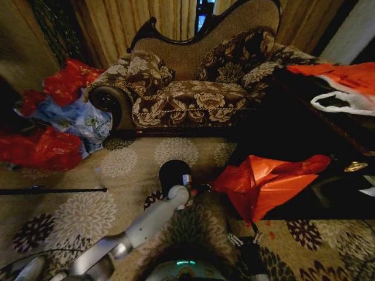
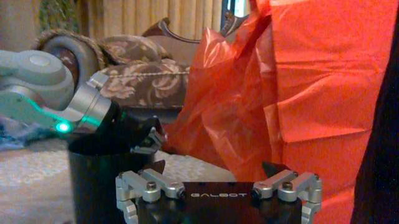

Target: Place a garbage bag over the trash bin.

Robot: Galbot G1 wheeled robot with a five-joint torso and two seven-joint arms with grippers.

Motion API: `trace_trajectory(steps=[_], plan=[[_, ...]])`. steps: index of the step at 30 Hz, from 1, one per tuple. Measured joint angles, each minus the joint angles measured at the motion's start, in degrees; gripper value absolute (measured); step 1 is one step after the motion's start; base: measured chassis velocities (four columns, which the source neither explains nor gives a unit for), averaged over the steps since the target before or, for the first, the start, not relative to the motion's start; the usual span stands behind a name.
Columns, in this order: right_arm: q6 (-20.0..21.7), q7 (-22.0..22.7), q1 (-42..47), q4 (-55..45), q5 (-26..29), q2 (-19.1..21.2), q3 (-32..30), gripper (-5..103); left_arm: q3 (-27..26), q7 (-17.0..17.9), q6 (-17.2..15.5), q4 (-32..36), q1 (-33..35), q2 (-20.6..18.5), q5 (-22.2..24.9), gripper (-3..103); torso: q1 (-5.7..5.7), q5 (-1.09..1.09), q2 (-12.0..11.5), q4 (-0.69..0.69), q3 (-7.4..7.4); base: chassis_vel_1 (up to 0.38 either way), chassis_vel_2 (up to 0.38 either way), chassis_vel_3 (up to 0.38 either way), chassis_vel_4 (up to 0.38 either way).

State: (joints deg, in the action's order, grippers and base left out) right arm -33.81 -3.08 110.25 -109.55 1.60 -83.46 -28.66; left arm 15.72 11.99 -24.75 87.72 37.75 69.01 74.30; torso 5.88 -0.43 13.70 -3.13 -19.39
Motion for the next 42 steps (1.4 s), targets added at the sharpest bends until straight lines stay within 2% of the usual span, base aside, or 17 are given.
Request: trace_trajectory(steps=[3,4,6,8,9,12,17,20,24,26,27,32,38,42], plan=[[-0.6,-0.3,-0.7,1.0,-0.5,-0.8,0.2,100,-2.7,2.2,-0.1,6.1,2.3,-5.3,1.3,0,0.00,0.01,0.0,-0.01,0.00,0.000,0.000,0.000,0.000],[-0.6,-0.3,-0.7,1.0,-0.5,-0.8,0.2,100,-2.7,2.2,-0.1,6.1,2.3,-5.3,1.3,0,0.00,0.01,0.0,-0.01,0.00,0.000,0.000,0.000,0.000],[-0.4,-0.3,-1.6,1.1,0.1,-0.8,-0.4,100,-5.5,3.0,-0.8,10.7,4.4,-9.7,1.9,0,0.00,0.01,0.0,0.00,0.00,0.000,0.000,0.000,0.000],[0.1,-0.3,-2.2,1.4,1.1,-0.8,-1.2,100,-8.5,2.6,-1.9,14.2,6.6,-13.2,2.3,0,0.00,0.02,0.0,0.01,0.00,0.000,0.000,0.000,0.000],[0.1,-0.3,-2.2,1.4,1.1,-0.8,-1.2,100,-8.5,2.6,-1.9,14.2,6.6,-13.2,2.3,0,0.00,0.02,0.0,0.01,0.00,0.000,0.000,0.000,0.000],[0.5,-0.9,-3.9,2.8,3.2,-0.1,-3.5,100,-14.0,1.9,-3.0,19.3,10.9,-17.9,2.9,0,0.00,0.02,0.0,0.02,0.00,0.000,0.000,0.000,0.000],[0.9,-2.7,-4.6,3.3,5.7,0.7,-5.2,100,-18.2,1.4,-3.2,23.3,14.3,-21.0,3.6,0,0.00,0.02,0.0,0.00,0.00,0.000,0.000,0.000,0.000],[2.2,-5.0,-3.8,2.0,8.8,1.8,-5.4,100,-21.8,0.7,-3.0,26.5,17.3,-24.7,3.7,0,0.00,0.02,0.0,0.01,0.00,0.000,0.000,0.000,0.000],[2.7,-5.7,-3.4,1.0,10.2,2.1,-5.5,100,-24.1,0.6,-2.3,28.7,19.1,-27.4,4.2,0,0.00,0.00,0.0,0.01,0.00,0.000,0.000,0.000,0.000],[2.9,-6.3,-3.0,0.0,10.6,2.0,-5.7,100,-28.1,0.3,-1.9,30.8,20.7,-30.4,5.3,0,0.00,0.04,0.0,0.01,0.00,0.000,0.000,0.000,0.000],[2.9,-6.4,-2.9,-0.3,10.6,1.8,-5.8,100,-30.2,0.1,-1.8,31.6,21.3,-31.8,6.1,0,0.00,0.00,0.0,0.02,0.00,0.000,0.000,0.000,0.000],[2.6,-6.6,-2.3,-1.7,10.5,1.3,-5.8,100,-34.3,-0.2,-1.4,33.0,19.1,-35.1,9.4,0,0.00,0.02,0.0,0.01,0.00,0.000,0.000,0.000,0.000],[3.3,-6.7,-2.1,-4.9,10.9,2.6,-5.1,100,-32.4,0.0,-1.5,33.5,12.6,-36.9,11.5,0,0.00,0.03,0.0,-0.01,0.00,0.000,0.000,0.000,0.000],[4.0,-6.3,-2.9,-7.5,10.9,3.8,-1.5,101,-30.3,2.8,-1.9,35.8,9.8,-37.0,13.5,0,0.00,0.01,0.0,0.00,0.00,0.000,0.000,0.000,0.000]])
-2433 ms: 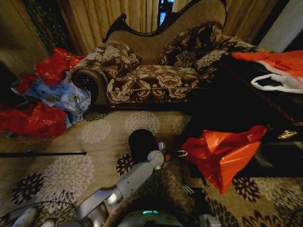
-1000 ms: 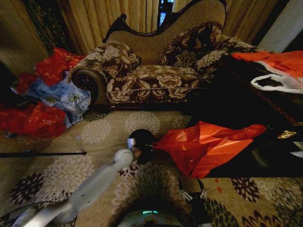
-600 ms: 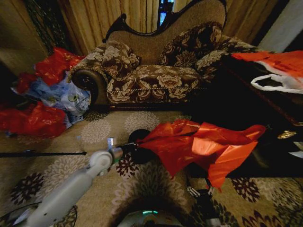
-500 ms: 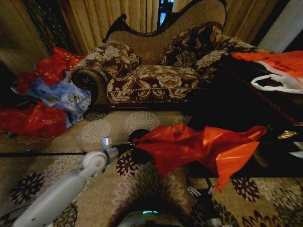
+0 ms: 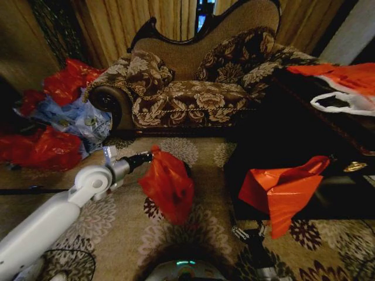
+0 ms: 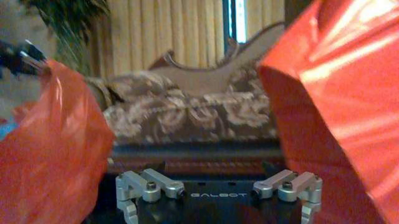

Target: Place a garbage bag over the trash bin.

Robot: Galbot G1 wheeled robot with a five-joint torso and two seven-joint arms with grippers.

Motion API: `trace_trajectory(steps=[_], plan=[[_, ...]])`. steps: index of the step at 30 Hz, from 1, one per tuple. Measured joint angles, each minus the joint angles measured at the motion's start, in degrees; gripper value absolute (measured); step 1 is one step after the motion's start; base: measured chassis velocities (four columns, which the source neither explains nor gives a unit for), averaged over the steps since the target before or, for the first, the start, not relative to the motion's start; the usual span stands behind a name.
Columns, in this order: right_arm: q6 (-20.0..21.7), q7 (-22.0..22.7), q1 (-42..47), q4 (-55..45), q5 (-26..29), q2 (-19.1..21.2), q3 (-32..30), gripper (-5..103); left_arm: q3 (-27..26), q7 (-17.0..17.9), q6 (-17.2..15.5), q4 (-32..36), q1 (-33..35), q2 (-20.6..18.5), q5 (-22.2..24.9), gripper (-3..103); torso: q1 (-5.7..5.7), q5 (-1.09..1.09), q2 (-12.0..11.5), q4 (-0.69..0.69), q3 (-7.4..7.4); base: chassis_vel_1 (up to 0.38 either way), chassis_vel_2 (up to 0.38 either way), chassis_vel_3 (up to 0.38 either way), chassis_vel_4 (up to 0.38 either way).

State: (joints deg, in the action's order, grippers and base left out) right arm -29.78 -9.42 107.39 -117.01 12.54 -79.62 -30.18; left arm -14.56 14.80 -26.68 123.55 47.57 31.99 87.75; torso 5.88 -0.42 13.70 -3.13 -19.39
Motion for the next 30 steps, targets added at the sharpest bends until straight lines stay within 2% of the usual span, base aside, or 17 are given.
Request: trace_trajectory(steps=[3,4,6,7,10,11,14,16,18,20,24,25,29,30], plan=[[1.7,0.3,-1.4,-1.3,-0.7,1.3,5.3,94,1.1,3.4,-0.1,2.2,-0.5,0.3,1.0,0,0.00,0.00,0.0,0.00,0.00,0.000,0.000,0.000,0.000],[1.7,0.3,-1.4,-1.3,-0.7,1.3,5.3,94,1.1,3.4,-0.1,2.2,-0.5,0.3,1.0,0,0.00,0.00,0.0,0.00,0.00,0.000,0.000,0.000,0.000],[5.7,1.5,-3.8,-2.2,0.5,3.7,9.8,86,1.5,5.3,-0.1,3.8,-1.1,0.0,1.7,0,0.00,0.00,0.0,0.02,0.00,0.000,0.000,0.000,0.000],[5.7,1.5,-3.8,-2.2,0.5,3.7,9.8,86,1.5,5.3,-0.1,3.8,-1.1,0.0,1.7,0,0.00,0.00,0.0,0.02,0.00,0.000,0.000,0.000,0.000],[9.4,2.0,-8.0,-2.1,2.0,6.8,11.7,74,1.5,7.2,-0.1,5.7,-2.7,-1.9,3.9,0,0.00,0.01,0.0,0.01,0.00,0.000,0.000,0.000,0.000],[9.4,2.0,-8.0,-2.1,2.0,6.8,11.7,74,1.5,7.2,-0.1,5.7,-2.7,-1.9,3.9,0,0.00,0.01,0.0,0.01,0.00,0.000,0.000,0.000,0.000],[11.9,2.1,-9.3,-2.6,4.4,8.5,11.2,62,0.9,7.6,-0.3,6.5,-4.3,-4.7,4.5,0,0.00,0.02,0.0,0.02,0.00,0.000,0.000,0.000,0.000],[12.3,2.0,-9.2,-2.7,4.9,8.8,10.6,62,0.7,7.7,-0.3,6.7,-4.9,-5.4,4.6,0,0.00,0.01,0.0,0.02,0.00,0.000,0.000,0.000,0.000],[12.4,1.4,-8.7,-2.7,5.0,8.9,9.5,50,0.6,7.8,-0.3,6.9,-6.5,-6.7,5.0,0,0.00,0.01,0.0,0.01,0.00,0.000,0.000,0.000,0.000],[12.3,1.3,-8.5,-2.6,5.0,8.8,9.3,50,0.7,7.9,-0.3,6.9,-7.3,-7.0,5.2,0,0.00,0.01,0.0,0.01,0.00,0.000,0.000,0.000,0.000],[12.3,1.2,-8.0,-3.1,5.0,8.2,9.9,34,2.2,8.8,-0.5,5.9,-11.7,-7.0,6.0,0,0.00,0.01,0.0,0.00,0.00,0.000,0.000,0.000,0.000],[12.3,1.2,-8.0,-3.1,5.0,8.2,9.9,34,2.2,8.8,-0.5,5.9,-11.7,-7.0,6.0,0,0.00,0.01,0.0,0.00,0.00,0.000,0.000,0.000,0.000],[13.2,1.3,-8.5,-3.5,5.1,8.5,11.2,26,5.1,9.6,-0.8,4.9,-16.1,-6.2,6.7,0,0.00,0.01,0.0,0.01,0.00,0.000,0.000,0.000,0.000],[13.2,1.1,-9.1,-2.7,4.8,8.5,11.3,22,7.7,10.4,-0.9,4.3,-18.8,-5.7,6.8,0,0.00,0.01,0.0,0.02,0.00,0.000,0.000,0.000,0.000]])
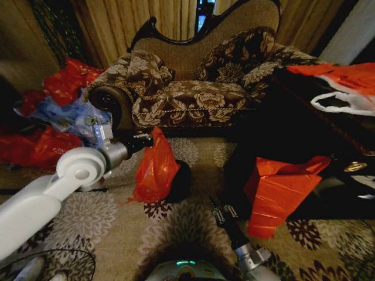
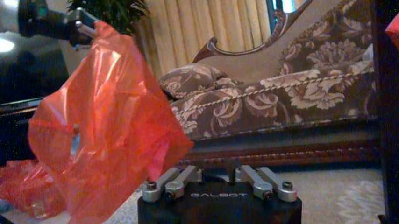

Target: Place a garbage bag over the trash bin.

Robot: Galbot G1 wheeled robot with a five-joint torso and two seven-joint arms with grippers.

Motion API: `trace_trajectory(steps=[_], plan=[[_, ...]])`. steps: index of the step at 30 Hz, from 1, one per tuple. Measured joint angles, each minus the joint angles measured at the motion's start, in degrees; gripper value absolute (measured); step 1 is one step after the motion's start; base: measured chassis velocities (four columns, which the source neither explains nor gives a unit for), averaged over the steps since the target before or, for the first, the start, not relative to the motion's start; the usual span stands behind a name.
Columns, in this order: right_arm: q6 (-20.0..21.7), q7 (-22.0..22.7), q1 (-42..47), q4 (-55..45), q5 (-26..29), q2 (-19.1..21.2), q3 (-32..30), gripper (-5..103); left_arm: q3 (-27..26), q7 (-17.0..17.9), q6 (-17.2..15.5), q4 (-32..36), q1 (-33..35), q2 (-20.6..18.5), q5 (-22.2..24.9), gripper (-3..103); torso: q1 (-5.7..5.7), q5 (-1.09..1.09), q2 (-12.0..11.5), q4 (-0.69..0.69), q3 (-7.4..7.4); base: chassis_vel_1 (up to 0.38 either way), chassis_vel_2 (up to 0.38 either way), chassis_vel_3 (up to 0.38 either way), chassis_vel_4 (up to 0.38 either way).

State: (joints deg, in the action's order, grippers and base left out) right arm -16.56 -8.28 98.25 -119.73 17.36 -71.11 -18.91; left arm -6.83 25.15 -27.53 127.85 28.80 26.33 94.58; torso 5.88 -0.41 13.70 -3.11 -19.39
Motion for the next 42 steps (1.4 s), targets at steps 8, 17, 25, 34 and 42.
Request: trace_trajectory(steps=[8,17,25,34,42], plan=[[1.2,-0.6,-4.7,4.3,1.6,-1.0,2.1,1,13.2,6.8,1.0,-6.5,-17.2,7.4,0.2,0,0.00,0.01,0.0,-0.01,0.00,0.000,0.000,0.000,0.000],[3.9,0.3,-10.6,3.3,5.7,1.1,2.6,0,26.8,14.4,1.8,-16.3,-29.5,19.7,-0.6,0,0.01,0.01,0.0,-0.02,-0.01,0.000,0.000,0.000,0.000],[6.4,0.7,-15.4,3.3,13.7,2.9,2.5,0,33.3,19.1,3.1,-26.3,-35.4,29.9,-4.7,0,0.01,0.02,0.0,0.00,-0.01,0.000,0.000,0.000,0.000],[7.2,1.7,-21.1,5.5,17.8,4.0,4.3,0,35.5,22.2,3.4,-32.9,-39.1,40.1,-5.9,0,0.00,0.03,0.0,-0.02,0.00,0.000,0.000,0.000,0.000],[8.3,9.0,-26.6,5.2,20.3,3.2,9.9,0,35.5,24.1,4.2,-36.9,-40.5,45.0,-7.7,0,0.00,0.02,0.0,0.00,0.00,0.000,0.000,0.000,0.000]])
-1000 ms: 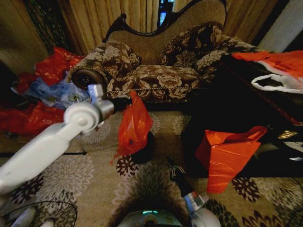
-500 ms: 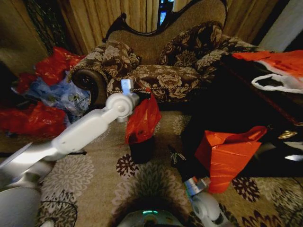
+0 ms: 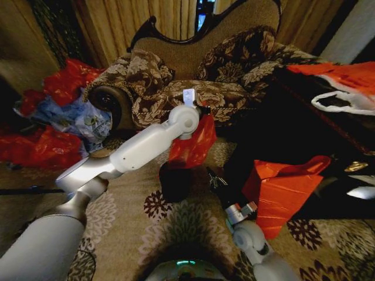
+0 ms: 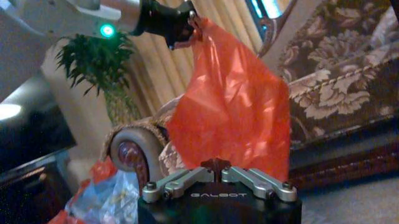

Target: Place a garbage bag over the trash bin.

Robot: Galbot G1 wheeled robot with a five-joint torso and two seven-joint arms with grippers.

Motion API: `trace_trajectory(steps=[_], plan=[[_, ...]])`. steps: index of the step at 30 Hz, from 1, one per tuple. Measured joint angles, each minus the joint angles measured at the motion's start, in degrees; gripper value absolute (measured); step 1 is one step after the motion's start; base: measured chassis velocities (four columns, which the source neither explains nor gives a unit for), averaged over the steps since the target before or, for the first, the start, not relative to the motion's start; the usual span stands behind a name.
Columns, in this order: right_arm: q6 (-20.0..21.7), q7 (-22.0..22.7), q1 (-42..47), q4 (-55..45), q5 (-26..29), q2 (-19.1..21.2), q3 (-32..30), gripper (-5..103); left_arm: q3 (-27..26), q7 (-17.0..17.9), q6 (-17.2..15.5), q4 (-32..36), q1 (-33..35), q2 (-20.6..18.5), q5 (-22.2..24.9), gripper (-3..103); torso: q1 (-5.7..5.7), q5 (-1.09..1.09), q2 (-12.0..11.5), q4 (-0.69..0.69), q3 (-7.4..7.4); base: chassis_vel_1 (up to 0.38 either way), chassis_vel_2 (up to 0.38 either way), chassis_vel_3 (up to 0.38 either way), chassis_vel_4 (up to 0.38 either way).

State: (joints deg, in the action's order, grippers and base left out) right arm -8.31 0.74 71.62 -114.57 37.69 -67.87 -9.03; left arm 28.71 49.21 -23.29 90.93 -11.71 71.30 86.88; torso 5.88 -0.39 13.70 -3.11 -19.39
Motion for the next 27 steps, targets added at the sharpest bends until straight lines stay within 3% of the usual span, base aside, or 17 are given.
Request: trace_trajectory(steps=[6,14,27], plan=[[0.9,4.6,-1.4,-0.9,0.9,-1.5,2.3,0,-0.3,0.0,1.0,-2.3,0.3,2.8,-3.1,0,0.00,-0.02,0.0,0.00,0.00,0.000,0.000,0.000,0.000],[0.9,8.0,-5.6,2.3,-1.0,-2.3,-0.5,0,-0.6,-0.3,0.8,-2.0,0.1,5.6,-3.2,0,0.00,-0.01,0.0,-0.02,0.00,0.000,0.000,0.000,0.000],[1.4,7.9,-14.6,10.5,2.0,-0.7,-3.3,0,-0.7,-0.5,0.3,0.9,0.0,4.7,-1.6,0,0.00,-0.01,0.0,0.00,0.00,0.000,0.000,0.000,0.000]])
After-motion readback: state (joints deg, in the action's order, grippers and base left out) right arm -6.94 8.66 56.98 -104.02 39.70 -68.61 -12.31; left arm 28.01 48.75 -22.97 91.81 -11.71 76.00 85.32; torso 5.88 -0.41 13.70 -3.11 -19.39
